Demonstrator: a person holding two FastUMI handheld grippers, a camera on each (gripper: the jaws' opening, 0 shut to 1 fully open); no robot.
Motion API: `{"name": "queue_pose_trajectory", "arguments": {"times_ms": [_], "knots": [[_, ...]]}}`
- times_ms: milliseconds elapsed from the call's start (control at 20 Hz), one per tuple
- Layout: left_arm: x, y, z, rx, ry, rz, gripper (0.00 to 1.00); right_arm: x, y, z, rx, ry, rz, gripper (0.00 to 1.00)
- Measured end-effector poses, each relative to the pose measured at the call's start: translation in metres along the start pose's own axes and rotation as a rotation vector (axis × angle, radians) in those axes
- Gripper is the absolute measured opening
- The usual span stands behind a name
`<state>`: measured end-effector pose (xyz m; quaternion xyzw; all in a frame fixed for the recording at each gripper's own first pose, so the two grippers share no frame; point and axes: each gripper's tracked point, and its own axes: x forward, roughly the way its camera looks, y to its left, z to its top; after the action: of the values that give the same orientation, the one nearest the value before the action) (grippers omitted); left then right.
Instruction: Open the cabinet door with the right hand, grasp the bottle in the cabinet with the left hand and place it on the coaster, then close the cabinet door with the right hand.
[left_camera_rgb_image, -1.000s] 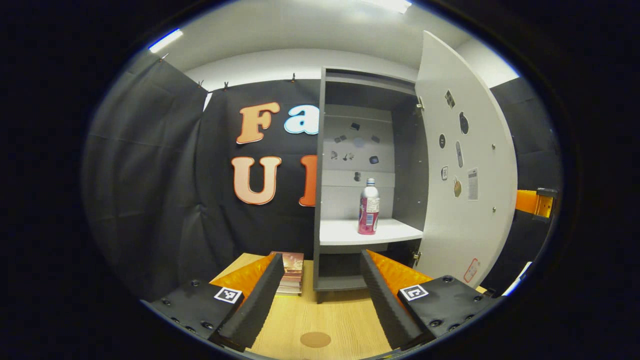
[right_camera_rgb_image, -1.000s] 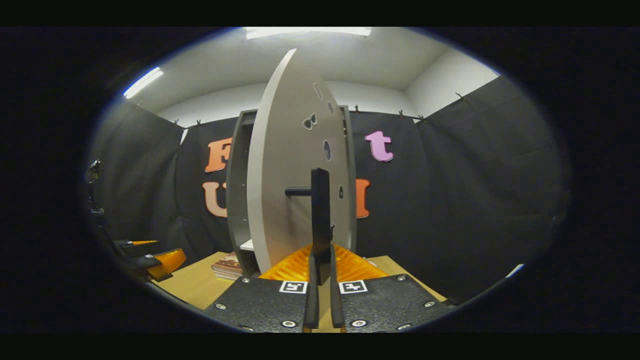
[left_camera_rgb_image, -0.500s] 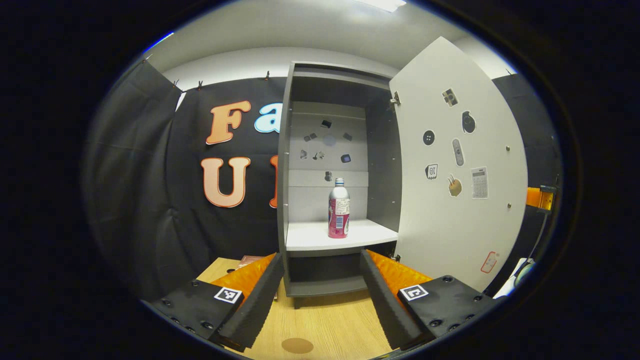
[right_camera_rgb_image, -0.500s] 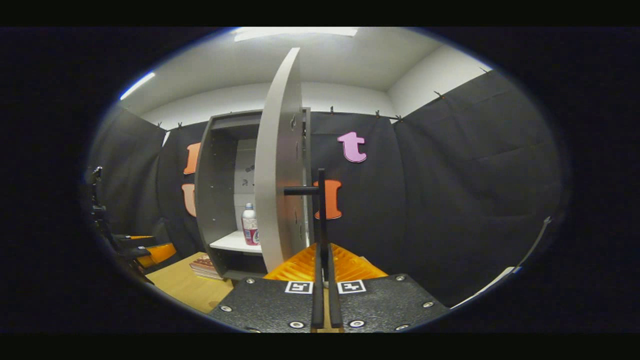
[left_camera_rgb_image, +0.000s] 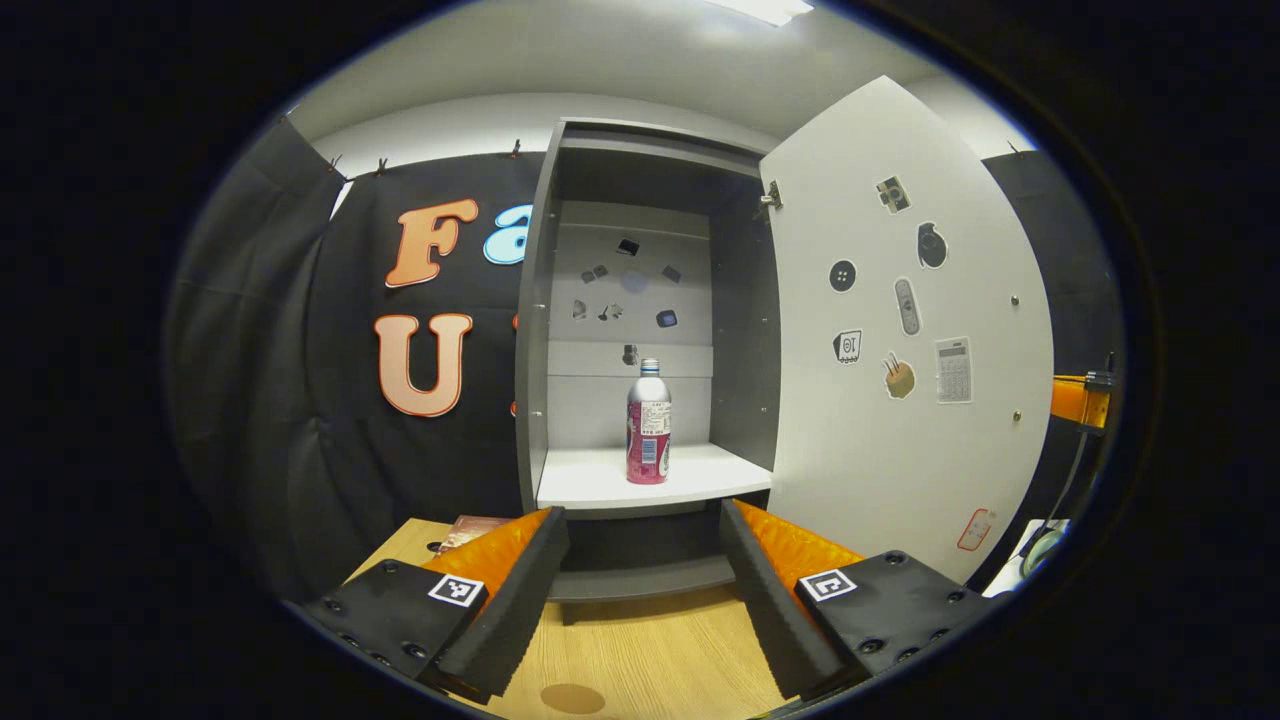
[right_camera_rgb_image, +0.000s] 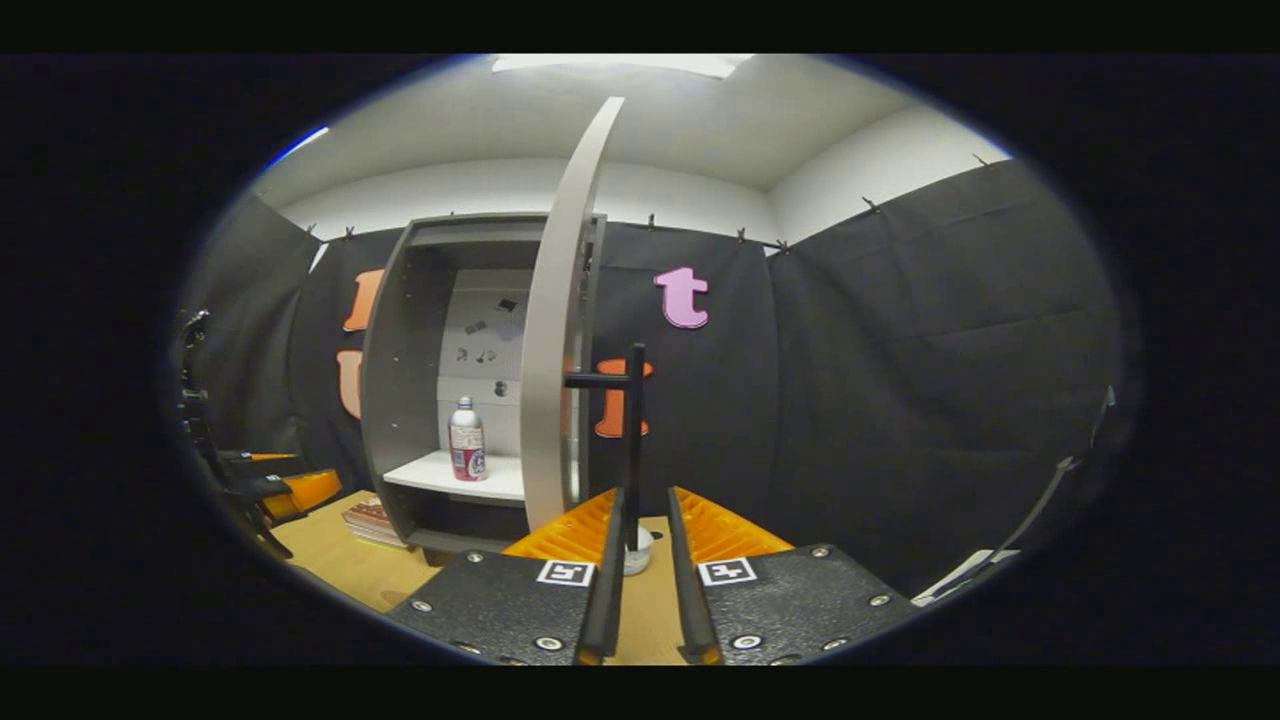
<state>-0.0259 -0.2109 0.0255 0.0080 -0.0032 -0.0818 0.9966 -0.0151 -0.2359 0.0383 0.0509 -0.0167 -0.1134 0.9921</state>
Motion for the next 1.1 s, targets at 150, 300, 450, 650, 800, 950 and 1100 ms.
{"name": "queue_pose_trajectory", "arguments": {"times_ms": [150, 300, 450, 650, 800, 950, 1100], "knots": [[0.002, 0.002, -0.002, -0.004, 0.002, 0.004, 0.99, -0.007, -0.001, -0.004, -0.029, 0.016, -0.021, 0.27], [0.002, 0.003, -0.003, 0.003, 0.003, 0.012, 0.99, -0.018, -0.001, -0.005, -0.100, 0.029, -0.047, 0.44], [0.001, 0.003, -0.002, 0.005, -0.001, 0.023, 0.99, -0.030, 0.004, -0.001, -0.146, 0.023, -0.050, 0.53], [-0.004, 0.003, 0.001, -0.007, -0.005, 0.033, 0.99, -0.049, 0.033, 0.000, -0.127, 0.025, 0.034, 0.67], [-0.015, 0.000, 0.004, 0.002, -0.014, 0.048, 0.99, -0.055, 0.061, 0.000, -0.109, 0.014, 0.115, 0.71], [-0.020, -0.002, 0.001, -0.019, -0.001, 0.048, 0.99, -0.057, 0.090, 0.004, -0.091, -0.009, 0.189, 0.74], [-0.014, 0.003, 0.000, -0.036, 0.007, 0.038, 0.99, -0.048, 0.121, 0.006, -0.059, -0.016, 0.248, 0.75]]}}
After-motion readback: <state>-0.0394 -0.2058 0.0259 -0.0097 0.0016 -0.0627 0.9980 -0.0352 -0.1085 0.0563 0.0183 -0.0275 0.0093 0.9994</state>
